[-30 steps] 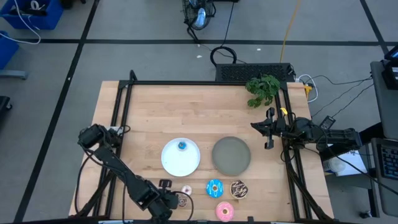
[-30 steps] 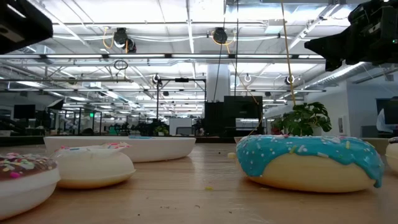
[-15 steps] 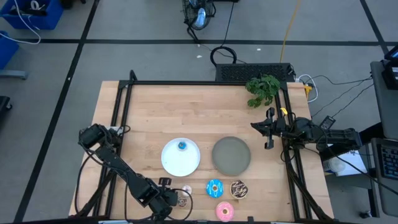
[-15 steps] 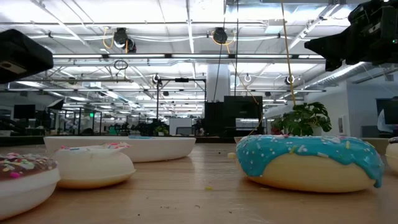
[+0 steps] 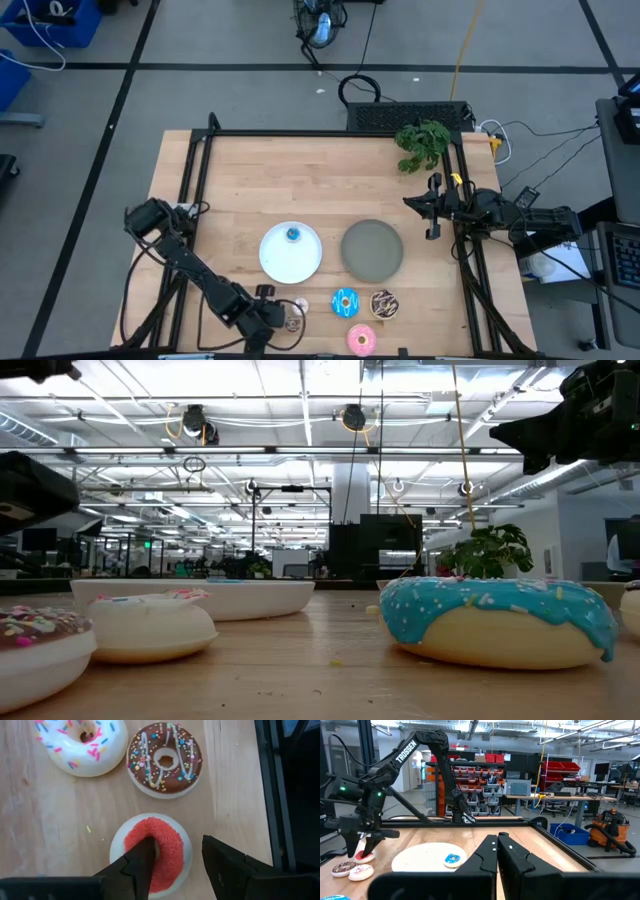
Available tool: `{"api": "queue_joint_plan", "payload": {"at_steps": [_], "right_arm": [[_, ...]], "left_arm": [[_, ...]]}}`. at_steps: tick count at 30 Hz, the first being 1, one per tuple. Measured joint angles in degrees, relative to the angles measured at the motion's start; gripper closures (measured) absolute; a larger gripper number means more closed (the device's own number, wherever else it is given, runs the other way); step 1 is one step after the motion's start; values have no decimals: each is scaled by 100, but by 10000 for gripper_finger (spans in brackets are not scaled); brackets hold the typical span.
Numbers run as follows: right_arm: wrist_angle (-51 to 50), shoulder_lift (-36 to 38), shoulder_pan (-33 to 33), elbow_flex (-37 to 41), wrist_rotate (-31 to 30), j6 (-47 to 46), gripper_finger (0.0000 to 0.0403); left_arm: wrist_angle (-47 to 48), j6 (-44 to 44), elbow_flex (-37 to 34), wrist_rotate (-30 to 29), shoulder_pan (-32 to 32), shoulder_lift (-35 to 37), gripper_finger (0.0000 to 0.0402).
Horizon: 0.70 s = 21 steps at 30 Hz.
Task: Pick & Place donuts
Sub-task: Put the small orange doughnut on the white plate
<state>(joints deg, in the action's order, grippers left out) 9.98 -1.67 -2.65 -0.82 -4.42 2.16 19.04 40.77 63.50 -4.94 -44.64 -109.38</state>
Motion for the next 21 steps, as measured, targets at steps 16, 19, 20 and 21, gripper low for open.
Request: {"api": "queue_joint_plan", "payload": {"at_steps": [16,19,20,21], "right_arm": [[-116,0,2,0,2,-5,403],[-149,0,2,0,2,-5,403],[-146,-2,0,0,2,-5,403],[-146,-2,1,0,2,-5,403]], "left_arm": [[75,-212,-84,193,15,-5,357],[432,-404,113,255,15,-24,389],[643,-457,231,260,13,-36,391],[885,-509,370,268,8,-48,390]]}}
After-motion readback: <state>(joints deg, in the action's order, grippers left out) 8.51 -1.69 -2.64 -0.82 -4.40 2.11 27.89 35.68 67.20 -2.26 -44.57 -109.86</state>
